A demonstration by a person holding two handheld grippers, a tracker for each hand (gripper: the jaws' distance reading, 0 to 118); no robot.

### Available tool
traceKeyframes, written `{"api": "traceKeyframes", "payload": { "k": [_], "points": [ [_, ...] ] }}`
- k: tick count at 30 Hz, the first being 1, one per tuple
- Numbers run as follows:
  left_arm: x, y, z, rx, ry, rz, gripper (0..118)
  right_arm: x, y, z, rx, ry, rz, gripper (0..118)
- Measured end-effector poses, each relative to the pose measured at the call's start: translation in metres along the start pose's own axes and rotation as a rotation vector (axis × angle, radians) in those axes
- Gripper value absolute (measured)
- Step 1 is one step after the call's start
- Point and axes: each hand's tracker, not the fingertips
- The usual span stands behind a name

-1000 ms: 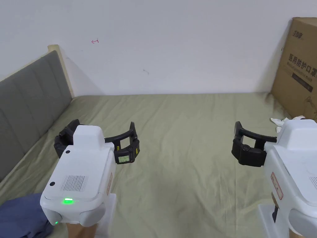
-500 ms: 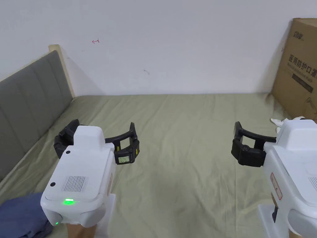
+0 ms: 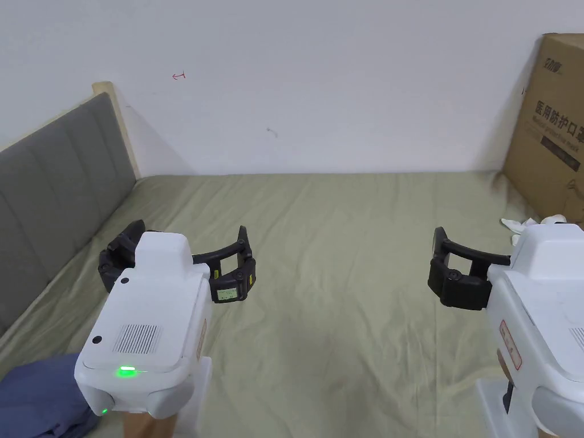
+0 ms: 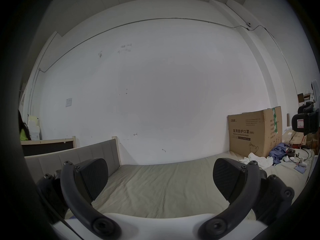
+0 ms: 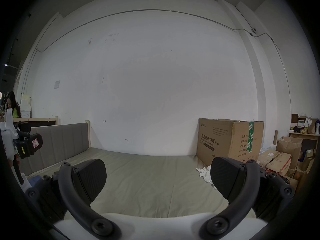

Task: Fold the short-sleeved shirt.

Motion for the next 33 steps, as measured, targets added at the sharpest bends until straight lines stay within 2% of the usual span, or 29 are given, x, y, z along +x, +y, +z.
{"api": "traceKeyframes", "payload": {
  "k": [3,5,7,11,13,21,24,27,29,33],
  "points": [
    [0.0,0.0,0.0,-0.003,-0.001,0.003,118,0.001,0.001,-0.001,-0.036,-0.012,-0.033,118],
    [0.0,0.0,0.0,-0.004,-0.001,0.002,118,-0.001,0.001,-0.003,-0.073,-0.016,-0.083,118],
    [-0.001,0.001,0.001,-0.005,-0.003,0.005,118,0.003,0.004,-0.005,-0.165,-0.027,-0.155,118],
    [-0.002,0.003,0.0,0.0,-0.007,0.019,118,0.006,0.017,-0.015,-0.468,-0.067,-0.273,117],
    [-0.003,0.005,0.0,0.002,-0.007,0.026,118,0.004,0.018,-0.016,-0.531,-0.108,-0.301,117],
    [-0.007,0.01,-0.003,0.011,0.0,0.049,118,0.007,0.023,-0.016,-0.541,-0.134,-0.31,117],
    [-0.009,0.01,-0.002,0.013,0.007,0.05,118,0.005,0.025,-0.014,-0.509,-0.154,-0.265,116],
    [-0.01,0.009,-0.002,0.012,0.01,0.053,118,0.008,0.025,-0.017,-0.497,-0.126,-0.229,116],
    [-0.011,0.008,-0.002,0.009,0.012,0.055,118,0.008,0.024,-0.017,-0.472,-0.134,-0.249,116],
    [-0.013,0.007,-0.002,0.009,0.014,0.065,118,0.016,0.021,-0.024,-0.509,-0.089,-0.325,115]
  ]
}}
